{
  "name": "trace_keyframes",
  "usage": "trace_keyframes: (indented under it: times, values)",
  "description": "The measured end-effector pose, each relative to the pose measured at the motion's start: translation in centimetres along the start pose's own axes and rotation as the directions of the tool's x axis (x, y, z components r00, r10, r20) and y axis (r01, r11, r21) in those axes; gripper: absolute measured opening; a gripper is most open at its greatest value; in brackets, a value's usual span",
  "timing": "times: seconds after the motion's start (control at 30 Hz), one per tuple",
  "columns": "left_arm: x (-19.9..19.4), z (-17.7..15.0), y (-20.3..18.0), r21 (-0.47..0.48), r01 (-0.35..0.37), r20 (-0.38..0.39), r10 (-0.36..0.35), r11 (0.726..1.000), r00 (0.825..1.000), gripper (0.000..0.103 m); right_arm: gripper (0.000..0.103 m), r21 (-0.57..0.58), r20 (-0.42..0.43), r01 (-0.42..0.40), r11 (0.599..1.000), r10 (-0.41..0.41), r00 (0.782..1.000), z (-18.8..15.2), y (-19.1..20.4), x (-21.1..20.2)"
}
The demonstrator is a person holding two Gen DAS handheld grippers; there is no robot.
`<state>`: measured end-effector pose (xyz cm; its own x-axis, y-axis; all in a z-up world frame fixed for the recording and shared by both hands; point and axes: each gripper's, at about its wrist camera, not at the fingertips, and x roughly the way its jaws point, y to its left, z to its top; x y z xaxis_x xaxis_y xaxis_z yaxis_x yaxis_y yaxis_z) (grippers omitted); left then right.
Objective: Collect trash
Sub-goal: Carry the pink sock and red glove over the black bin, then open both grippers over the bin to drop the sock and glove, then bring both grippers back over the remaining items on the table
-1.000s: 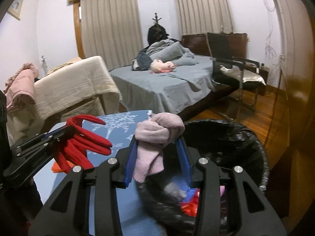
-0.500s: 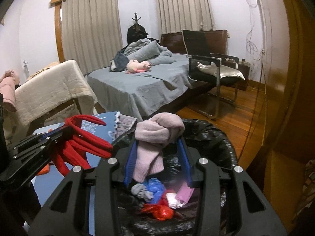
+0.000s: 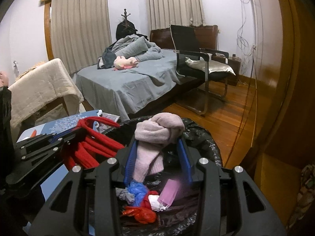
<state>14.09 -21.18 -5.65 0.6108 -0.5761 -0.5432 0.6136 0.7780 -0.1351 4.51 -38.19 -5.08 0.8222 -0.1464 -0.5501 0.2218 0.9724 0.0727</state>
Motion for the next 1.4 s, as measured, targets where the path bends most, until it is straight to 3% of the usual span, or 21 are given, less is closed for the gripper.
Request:
trace_keyframes:
  times: [0.03,0.1,0.17,0.2,0.27,0.33,0.4,0.57,0.77,1.1,1.4]
  values:
    - [0.2,-0.1,0.0,0.000,0.004,-0.003,-0.004,1.000,1.000,0.015,0.045,0.003,-0.009,0.010,1.000,-0.010,1.000,-0.1,-0.2,0.3]
    - [0.4,-0.1,0.1,-0.002,0.015,-0.007,-0.015,1.000,1.000,0.038,0.054,0.014,-0.024,0.024,1.000,-0.023,0.999,-0.3,-0.4,0.8]
    - [0.2,-0.3,0.4,-0.012,0.016,-0.002,-0.016,1.000,1.000,0.052,0.063,0.020,-0.029,0.036,0.999,-0.035,0.999,-0.6,-0.7,1.1]
    - [0.0,-0.4,0.7,-0.017,0.015,0.001,-0.015,1.000,1.000,0.053,0.065,0.020,-0.029,0.043,0.999,-0.042,0.999,-0.7,-0.7,1.1]
    - [-0.5,-0.5,1.5,-0.028,0.000,0.004,0.000,1.000,1.000,0.057,0.082,0.023,-0.026,0.054,0.998,-0.053,0.998,-0.9,-0.8,1.1]
    - [-1.4,-0.5,2.1,-0.032,-0.027,0.019,0.027,0.999,0.999,0.065,0.093,0.032,-0.010,0.077,0.996,-0.077,0.997,-1.1,-0.7,0.7]
    - [-2.5,-0.6,3.2,-0.035,-0.072,0.046,0.074,0.997,0.996,0.075,0.096,0.032,0.002,0.087,0.996,-0.087,0.996,-1.1,-0.3,0.4]
    - [-5.5,-1.1,5.5,-0.052,-0.150,0.074,0.154,0.987,0.985,0.087,0.097,0.019,0.014,0.060,0.998,-0.060,0.998,-1.4,1.2,-0.3]
    - [-9.2,-2.5,8.5,-0.098,-0.233,0.079,0.241,0.968,0.967,0.094,0.097,0.002,0.017,-0.009,1.000,0.009,1.000,-1.7,4.5,-0.8]
    - [-14.9,-6.0,13.7,-0.162,-0.355,0.064,0.369,0.921,0.927,0.097,0.098,-0.056,-0.012,-0.117,0.992,0.117,0.993,-2.1,11.6,-0.7]
    - [-18.9,-9.1,18.7,-0.212,-0.474,0.042,0.493,0.854,0.869,0.097,0.098,-0.113,-0.040,-0.204,0.972,0.201,0.979,-2.9,18.1,0.1]
